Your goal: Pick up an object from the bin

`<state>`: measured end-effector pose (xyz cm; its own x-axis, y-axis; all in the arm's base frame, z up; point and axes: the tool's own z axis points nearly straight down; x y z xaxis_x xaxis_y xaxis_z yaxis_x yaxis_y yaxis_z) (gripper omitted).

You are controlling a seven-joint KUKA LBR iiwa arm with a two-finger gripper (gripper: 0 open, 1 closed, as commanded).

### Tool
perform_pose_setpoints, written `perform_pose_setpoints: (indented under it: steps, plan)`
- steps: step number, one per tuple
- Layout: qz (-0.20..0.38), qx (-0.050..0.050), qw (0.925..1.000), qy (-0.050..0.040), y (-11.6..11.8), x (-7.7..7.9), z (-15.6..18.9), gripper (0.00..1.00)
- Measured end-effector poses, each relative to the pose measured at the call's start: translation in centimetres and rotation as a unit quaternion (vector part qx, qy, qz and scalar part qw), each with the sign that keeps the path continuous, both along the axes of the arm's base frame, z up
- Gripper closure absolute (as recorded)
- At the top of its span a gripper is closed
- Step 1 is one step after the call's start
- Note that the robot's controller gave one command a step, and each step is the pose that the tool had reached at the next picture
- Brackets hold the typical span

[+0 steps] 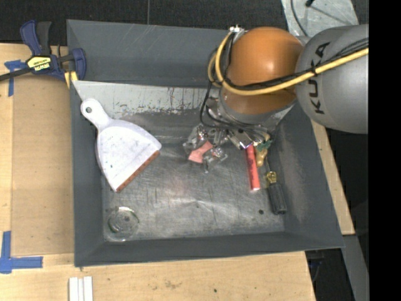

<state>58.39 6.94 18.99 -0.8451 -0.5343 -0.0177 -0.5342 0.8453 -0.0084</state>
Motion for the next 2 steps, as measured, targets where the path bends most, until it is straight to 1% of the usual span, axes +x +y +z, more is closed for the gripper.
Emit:
perform_pose_setpoints:
  steps: [1,2]
  plan:
    - [0.001,-0.001,0.9999,0.0153,0.0,0.1,0.4,1.0]
    - [-0.012,-0.001,0.9999,0.0093,-0.6,0.2,7.0,1.0]
